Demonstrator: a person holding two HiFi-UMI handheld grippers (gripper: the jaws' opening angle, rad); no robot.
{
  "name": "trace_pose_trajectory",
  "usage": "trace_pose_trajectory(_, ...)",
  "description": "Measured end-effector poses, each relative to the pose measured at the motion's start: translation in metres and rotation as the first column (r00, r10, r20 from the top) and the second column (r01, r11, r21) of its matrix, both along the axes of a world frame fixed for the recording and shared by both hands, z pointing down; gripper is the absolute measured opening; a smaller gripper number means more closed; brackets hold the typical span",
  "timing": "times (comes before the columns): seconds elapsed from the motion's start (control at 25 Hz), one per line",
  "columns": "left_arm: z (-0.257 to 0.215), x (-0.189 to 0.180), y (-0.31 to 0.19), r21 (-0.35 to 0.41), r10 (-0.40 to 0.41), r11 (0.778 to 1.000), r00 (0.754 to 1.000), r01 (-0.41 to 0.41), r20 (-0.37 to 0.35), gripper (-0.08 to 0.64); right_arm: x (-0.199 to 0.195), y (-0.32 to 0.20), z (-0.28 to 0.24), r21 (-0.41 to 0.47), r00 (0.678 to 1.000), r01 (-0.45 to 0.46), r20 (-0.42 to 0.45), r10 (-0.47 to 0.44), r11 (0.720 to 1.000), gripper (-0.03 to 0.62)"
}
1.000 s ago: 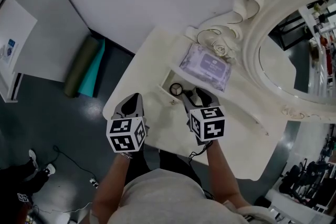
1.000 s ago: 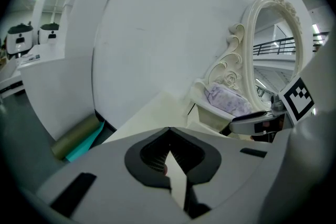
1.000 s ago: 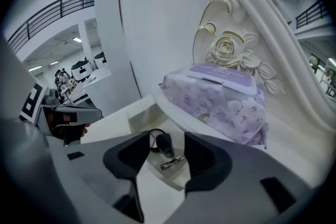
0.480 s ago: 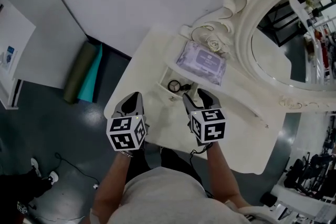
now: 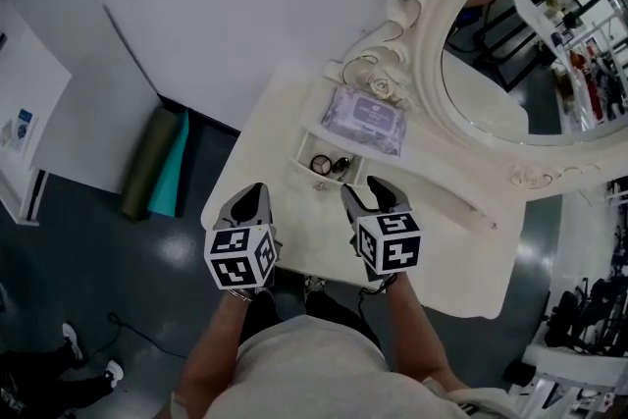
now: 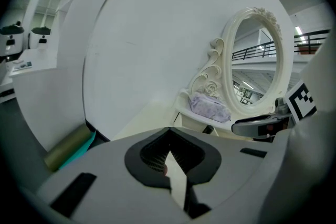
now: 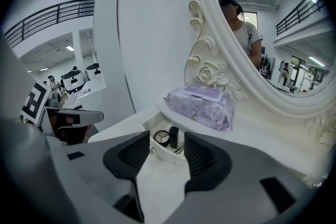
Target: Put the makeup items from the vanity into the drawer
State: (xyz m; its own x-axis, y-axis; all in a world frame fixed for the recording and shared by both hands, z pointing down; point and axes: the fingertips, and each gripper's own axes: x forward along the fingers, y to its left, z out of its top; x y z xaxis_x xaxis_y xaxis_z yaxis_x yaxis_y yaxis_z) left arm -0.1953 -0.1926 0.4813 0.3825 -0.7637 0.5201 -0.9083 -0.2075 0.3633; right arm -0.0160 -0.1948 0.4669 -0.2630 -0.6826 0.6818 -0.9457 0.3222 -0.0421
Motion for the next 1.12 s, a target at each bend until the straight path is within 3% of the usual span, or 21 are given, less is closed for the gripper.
trace_pose_trajectory(0.48, -0.028, 0.010, 0.025, 0.078, 0.131, 0.988, 0.991, -0.130, 0.001, 0.005, 0.006, 0.045, -0.024, 0.075, 0.988, -0.155, 0.013, 0.154, 0.985, 0.109)
trace_pose_trajectory(0.84, -0.023, 0.023, 0.046, 0.062, 0.248, 0.967, 0.969, -0.247, -0.013, 0.006, 0.015, 0.091, -0.018, 0.087, 0.951, -0.309, 0.049, 0.306, 0.947, 0.040)
trace_pose_trajectory(1.12, -0.023, 0.034, 0.048, 0.058, 0.257, 0.965, 0.966, -0.257, -0.002, 0.005, 0.015, 0.103, -0.012, 0.070, 0.954, -0.297, 0.075, 0.292, 0.952, 0.028)
